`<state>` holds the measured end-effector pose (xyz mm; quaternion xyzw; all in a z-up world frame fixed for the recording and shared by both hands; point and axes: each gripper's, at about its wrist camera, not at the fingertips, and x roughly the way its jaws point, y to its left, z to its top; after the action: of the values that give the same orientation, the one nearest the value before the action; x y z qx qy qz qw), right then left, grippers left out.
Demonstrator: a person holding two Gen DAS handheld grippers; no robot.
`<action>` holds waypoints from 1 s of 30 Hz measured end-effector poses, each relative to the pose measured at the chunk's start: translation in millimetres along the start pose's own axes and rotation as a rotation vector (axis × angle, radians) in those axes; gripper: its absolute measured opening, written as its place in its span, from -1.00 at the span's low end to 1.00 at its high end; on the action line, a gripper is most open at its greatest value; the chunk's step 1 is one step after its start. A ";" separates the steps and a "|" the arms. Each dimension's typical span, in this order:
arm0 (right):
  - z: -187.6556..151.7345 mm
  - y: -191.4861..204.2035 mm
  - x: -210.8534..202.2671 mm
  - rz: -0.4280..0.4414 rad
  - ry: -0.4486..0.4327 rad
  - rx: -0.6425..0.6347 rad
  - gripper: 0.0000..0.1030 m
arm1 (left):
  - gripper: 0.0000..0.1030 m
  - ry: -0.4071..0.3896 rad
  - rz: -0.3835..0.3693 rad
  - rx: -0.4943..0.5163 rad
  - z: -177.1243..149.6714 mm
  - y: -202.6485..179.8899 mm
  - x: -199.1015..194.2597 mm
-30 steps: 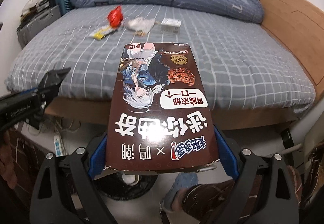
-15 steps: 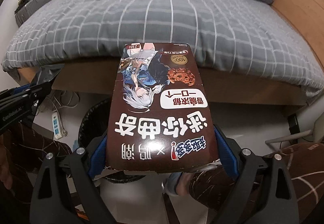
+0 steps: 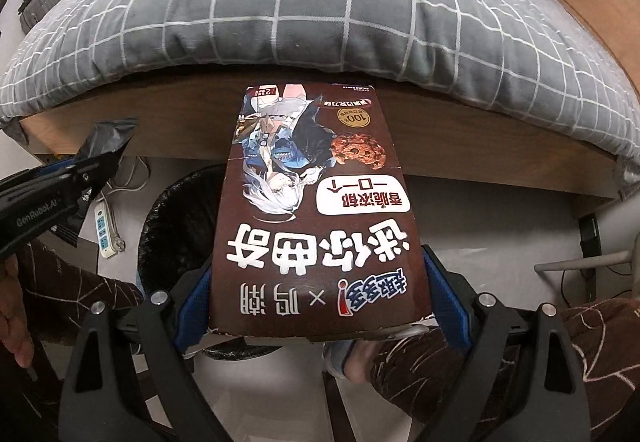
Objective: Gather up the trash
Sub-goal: 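Carry the black packet and brown box with both tools over the bin, then open the left tool dropping the black packet into the bin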
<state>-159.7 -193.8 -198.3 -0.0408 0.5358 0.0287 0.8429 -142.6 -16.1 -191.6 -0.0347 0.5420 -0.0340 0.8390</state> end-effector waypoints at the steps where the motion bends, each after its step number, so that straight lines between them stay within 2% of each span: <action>1: 1.1 -1.0 2.7 0.000 0.003 0.002 0.69 | -0.23 0.005 -0.001 0.001 0.9 -0.5 3.9; 15: -5.1 -14.2 36.3 -0.009 0.070 0.020 0.69 | -0.17 0.083 -0.022 0.098 1.8 -35.9 60.7; 18: -5.8 -16.9 40.0 -0.011 0.081 0.033 0.69 | 0.06 0.080 -0.013 0.113 0.6 -41.0 63.3; 20: -6.1 -14.9 40.6 -0.012 0.082 0.039 0.69 | 0.49 0.074 -0.005 0.117 0.1 -41.4 62.2; 24: -4.6 -10.0 40.7 -0.007 0.075 0.035 0.69 | 0.68 0.062 0.018 0.121 1.4 -39.3 59.9; 26: -4.9 -9.6 42.1 0.000 0.076 0.031 0.69 | 0.84 0.056 0.011 0.116 1.8 -38.7 59.1; 30: -7.7 -9.8 43.1 0.004 0.073 0.017 0.70 | 0.89 0.036 0.026 0.115 3.3 -38.2 49.1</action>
<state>-147.5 -204.1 -240.2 -0.0336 0.5665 0.0246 0.8230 -120.2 -58.7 -231.1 0.0211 0.5546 -0.0547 0.8300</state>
